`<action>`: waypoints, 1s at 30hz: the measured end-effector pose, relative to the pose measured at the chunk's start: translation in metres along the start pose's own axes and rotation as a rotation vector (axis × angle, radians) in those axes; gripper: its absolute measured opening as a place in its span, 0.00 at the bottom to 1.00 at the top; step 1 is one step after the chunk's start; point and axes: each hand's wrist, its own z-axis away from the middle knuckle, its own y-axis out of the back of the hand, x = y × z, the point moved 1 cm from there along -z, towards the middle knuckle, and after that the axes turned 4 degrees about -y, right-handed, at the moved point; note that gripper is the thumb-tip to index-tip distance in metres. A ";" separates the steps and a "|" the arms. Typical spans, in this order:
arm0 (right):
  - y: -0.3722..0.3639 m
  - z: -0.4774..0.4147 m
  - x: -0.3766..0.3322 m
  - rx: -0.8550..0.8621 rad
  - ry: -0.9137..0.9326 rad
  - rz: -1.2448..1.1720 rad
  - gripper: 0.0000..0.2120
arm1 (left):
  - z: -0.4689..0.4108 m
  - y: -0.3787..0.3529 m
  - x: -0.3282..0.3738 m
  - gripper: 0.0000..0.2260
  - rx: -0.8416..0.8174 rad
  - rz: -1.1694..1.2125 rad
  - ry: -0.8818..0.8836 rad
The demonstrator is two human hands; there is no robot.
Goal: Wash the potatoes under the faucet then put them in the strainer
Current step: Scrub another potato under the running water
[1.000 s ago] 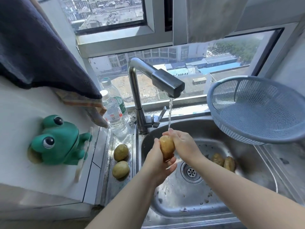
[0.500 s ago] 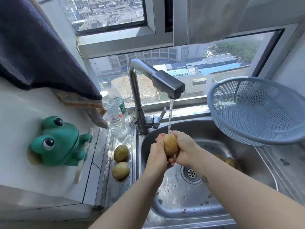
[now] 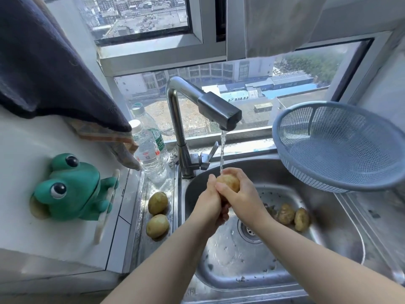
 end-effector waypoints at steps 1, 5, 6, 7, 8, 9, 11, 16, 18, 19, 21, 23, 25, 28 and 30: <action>-0.002 -0.002 -0.001 0.054 -0.023 -0.056 0.08 | 0.000 -0.002 0.000 0.27 0.005 -0.043 -0.076; -0.011 -0.007 -0.004 0.246 -0.207 -0.381 0.03 | -0.002 -0.004 -0.009 0.26 0.024 -0.301 -0.393; -0.012 -0.007 -0.005 0.249 -0.248 -0.454 0.05 | -0.005 -0.002 -0.011 0.28 0.035 -0.348 -0.445; -0.012 -0.008 -0.007 0.243 -0.291 -0.519 0.08 | -0.008 -0.001 -0.015 0.31 0.040 -0.384 -0.491; -0.010 -0.009 -0.008 0.232 -0.331 -0.574 0.11 | -0.011 0.001 -0.017 0.34 0.039 -0.410 -0.524; -0.009 -0.011 -0.008 0.214 -0.369 -0.627 0.12 | -0.011 0.002 -0.018 0.36 0.040 -0.419 -0.539; -0.006 -0.014 -0.008 0.156 -0.421 -0.714 0.11 | -0.009 0.004 -0.017 0.33 0.009 -0.355 -0.534; -0.003 -0.015 0.000 0.070 -0.403 -0.644 0.13 | 0.001 0.006 -0.006 0.18 -0.141 -0.084 -0.180; -0.002 -0.016 0.003 0.113 -0.393 -0.637 0.12 | 0.002 0.004 -0.005 0.18 -0.186 -0.234 -0.240; 0.000 -0.016 0.003 0.132 -0.403 -0.656 0.11 | 0.003 0.002 -0.006 0.18 -0.211 -0.316 -0.290; 0.002 -0.016 0.003 0.141 -0.438 -0.679 0.11 | 0.007 0.002 -0.007 0.19 -0.259 -0.396 -0.326; 0.002 -0.016 0.003 0.105 -0.497 -0.671 0.14 | 0.005 0.006 -0.005 0.19 -0.298 -0.448 -0.338; 0.004 -0.017 0.003 0.058 -0.567 -0.673 0.17 | 0.003 0.009 -0.002 0.19 -0.339 -0.540 -0.348; 0.007 -0.020 0.002 -0.005 -0.598 -0.708 0.16 | 0.002 0.014 0.003 0.22 -0.377 -0.614 -0.358; 0.009 -0.022 0.001 -0.051 -0.549 -0.713 0.14 | 0.000 0.018 0.006 0.22 -0.397 -0.573 -0.343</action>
